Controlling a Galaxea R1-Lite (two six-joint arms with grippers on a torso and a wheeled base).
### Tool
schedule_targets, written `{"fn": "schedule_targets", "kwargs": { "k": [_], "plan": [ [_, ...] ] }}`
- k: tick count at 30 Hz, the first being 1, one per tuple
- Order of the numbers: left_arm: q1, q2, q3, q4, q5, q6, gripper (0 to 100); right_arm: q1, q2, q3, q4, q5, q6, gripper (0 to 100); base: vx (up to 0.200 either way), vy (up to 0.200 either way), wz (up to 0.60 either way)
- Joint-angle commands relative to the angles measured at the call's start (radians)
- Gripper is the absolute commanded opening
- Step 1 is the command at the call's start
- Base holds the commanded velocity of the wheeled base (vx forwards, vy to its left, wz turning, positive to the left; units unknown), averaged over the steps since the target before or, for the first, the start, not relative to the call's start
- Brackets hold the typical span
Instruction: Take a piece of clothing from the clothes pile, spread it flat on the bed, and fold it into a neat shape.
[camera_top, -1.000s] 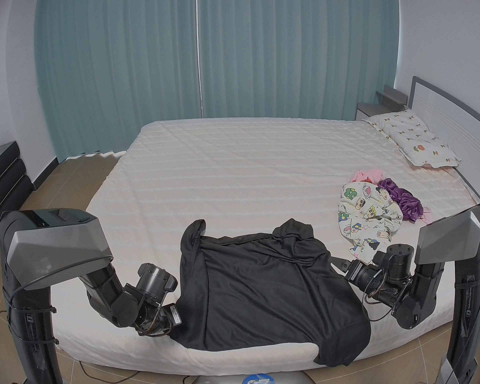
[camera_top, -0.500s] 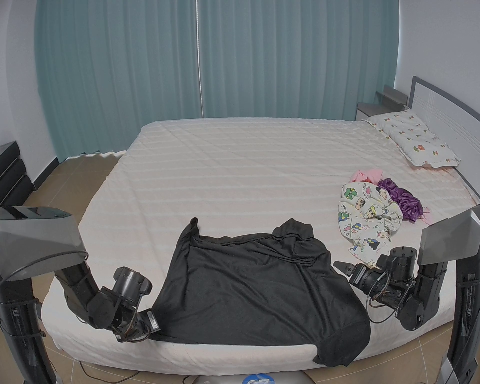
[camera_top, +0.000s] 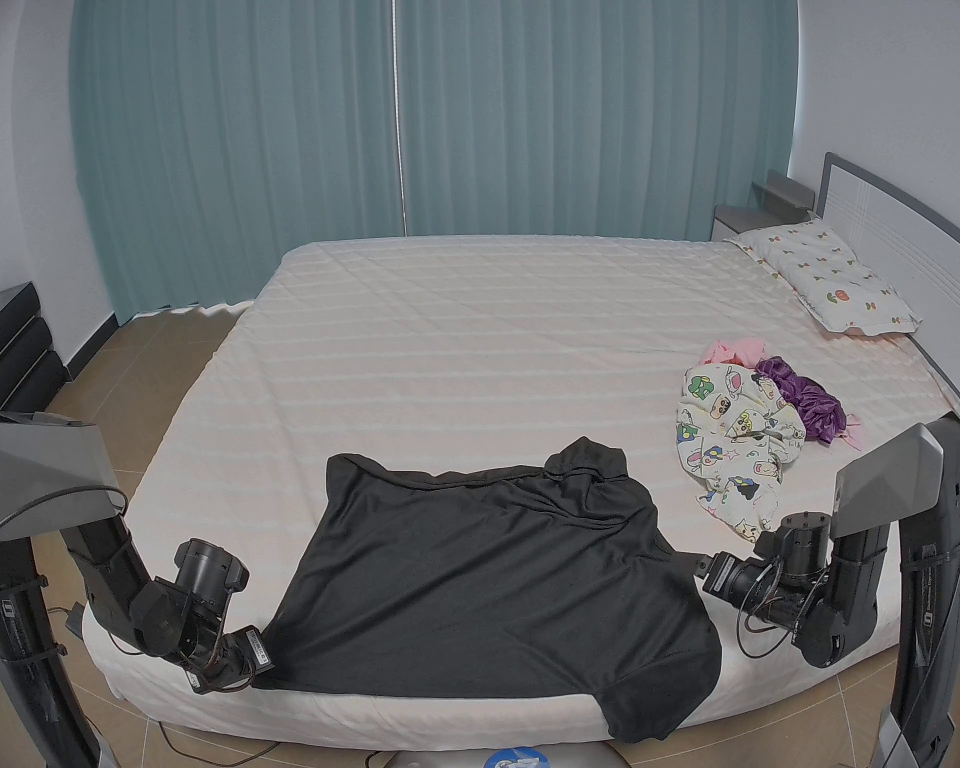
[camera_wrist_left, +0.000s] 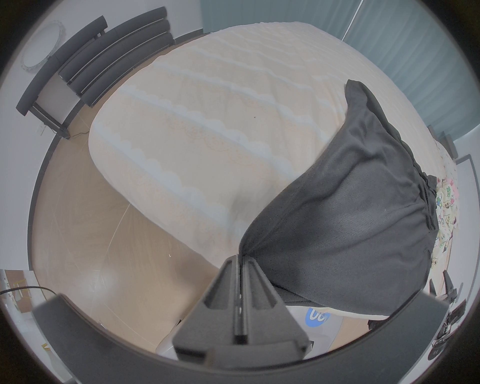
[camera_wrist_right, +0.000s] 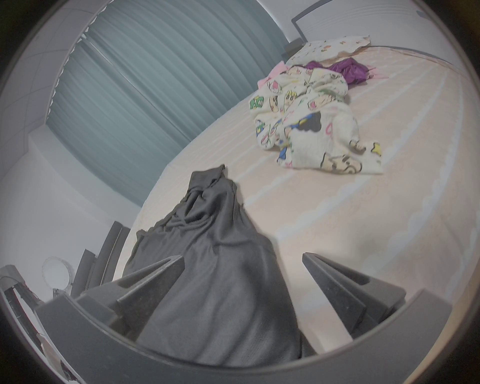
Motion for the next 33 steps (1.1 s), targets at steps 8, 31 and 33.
{"fn": "schedule_targets", "kwargs": {
  "k": [8, 31, 33],
  "plan": [
    [0.007, 0.002, 0.012, -0.008, -0.002, -0.001, 0, 0.035, 0.061, 0.044, -0.001, 0.042, -0.057, 0, 0.000, 0.000, 0.00],
    [-0.004, -0.006, 0.039, 0.001, -0.003, 0.005, 0, -0.029, -0.014, 0.139, 0.122, 0.045, -0.384, 0, 0.000, 0.000, 0.00],
    [-0.004, -0.006, 0.039, 0.001, -0.003, 0.010, 0, -0.032, -0.014, 0.147, 0.125, 0.045, -0.398, 0, 0.000, 0.000, 0.00]
  ]
}}
